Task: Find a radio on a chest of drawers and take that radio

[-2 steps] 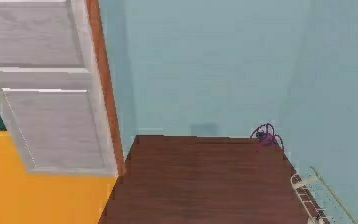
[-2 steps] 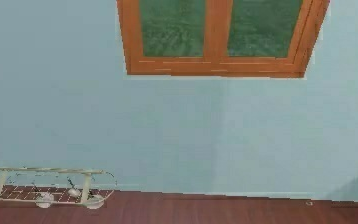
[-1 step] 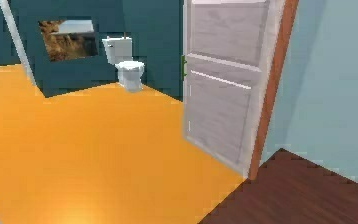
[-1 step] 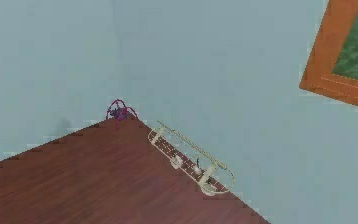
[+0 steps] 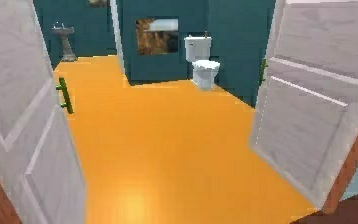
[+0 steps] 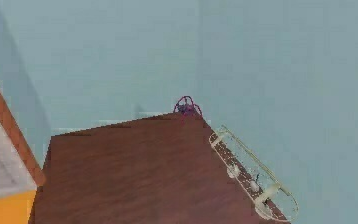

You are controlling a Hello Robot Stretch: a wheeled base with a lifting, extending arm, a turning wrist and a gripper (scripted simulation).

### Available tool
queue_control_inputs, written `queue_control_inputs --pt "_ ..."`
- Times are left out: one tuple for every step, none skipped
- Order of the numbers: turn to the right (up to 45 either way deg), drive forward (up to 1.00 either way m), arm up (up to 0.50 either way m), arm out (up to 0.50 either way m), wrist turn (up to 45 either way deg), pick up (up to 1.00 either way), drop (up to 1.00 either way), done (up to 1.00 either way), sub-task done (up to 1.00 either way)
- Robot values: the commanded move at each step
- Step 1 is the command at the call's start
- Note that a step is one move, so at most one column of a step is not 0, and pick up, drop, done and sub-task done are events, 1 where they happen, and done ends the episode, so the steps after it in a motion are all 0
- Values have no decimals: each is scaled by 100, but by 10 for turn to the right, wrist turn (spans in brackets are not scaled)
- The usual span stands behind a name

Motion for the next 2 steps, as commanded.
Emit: queue_control_inputs --pt "0 100 0 0 0 0 0 0 0" --pt "0 40 0 0 0 0 0 0 0"
